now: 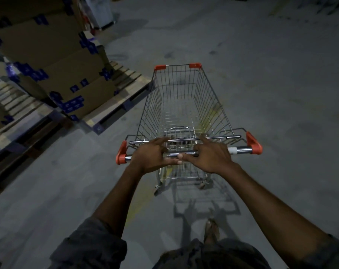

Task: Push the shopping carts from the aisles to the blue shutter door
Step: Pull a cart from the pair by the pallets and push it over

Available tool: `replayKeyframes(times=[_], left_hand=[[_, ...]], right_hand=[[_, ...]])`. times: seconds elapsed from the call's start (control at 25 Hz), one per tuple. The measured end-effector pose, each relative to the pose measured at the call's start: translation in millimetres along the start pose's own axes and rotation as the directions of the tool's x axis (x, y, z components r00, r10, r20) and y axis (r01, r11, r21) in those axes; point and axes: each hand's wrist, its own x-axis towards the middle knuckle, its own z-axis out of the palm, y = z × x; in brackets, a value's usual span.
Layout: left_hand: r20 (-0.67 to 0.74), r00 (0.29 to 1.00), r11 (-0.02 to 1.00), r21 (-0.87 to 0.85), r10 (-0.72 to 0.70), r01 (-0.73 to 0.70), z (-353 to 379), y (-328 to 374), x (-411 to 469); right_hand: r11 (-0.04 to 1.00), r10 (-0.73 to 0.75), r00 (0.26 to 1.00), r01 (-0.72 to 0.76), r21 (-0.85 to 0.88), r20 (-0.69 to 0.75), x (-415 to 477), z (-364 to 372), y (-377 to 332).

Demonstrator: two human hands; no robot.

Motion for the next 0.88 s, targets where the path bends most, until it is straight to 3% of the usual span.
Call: replayKeyframes(times=[0.32,0.56,0.72,0.88], left_hand=[[-0.008,1.000,0.998,-0.057,-0.012,0.011,-11,37,78],[-0.042,0.998,0.998,-0.037,0.039,-0.041,-17,64,143],[-0.133,0.980,0.989,0.022,0.149,-0.148,-20,66,187],[-0.134,0.984,0.989,0.106,0.120,-0.106,-25,62,232]], right_hand=[[0.996,0.084,0.996,-0.085,0.039,0.024,35,-6,69],[1.000,-0.013,0.977,0.013,-0.002,-0.213,65,2,138],[0.993,0.035,0.959,-0.065,-0.097,-0.282,86,-3,158],[0.993,0.071,0.931,-0.099,-0.062,-0.358,117,-10,174]])
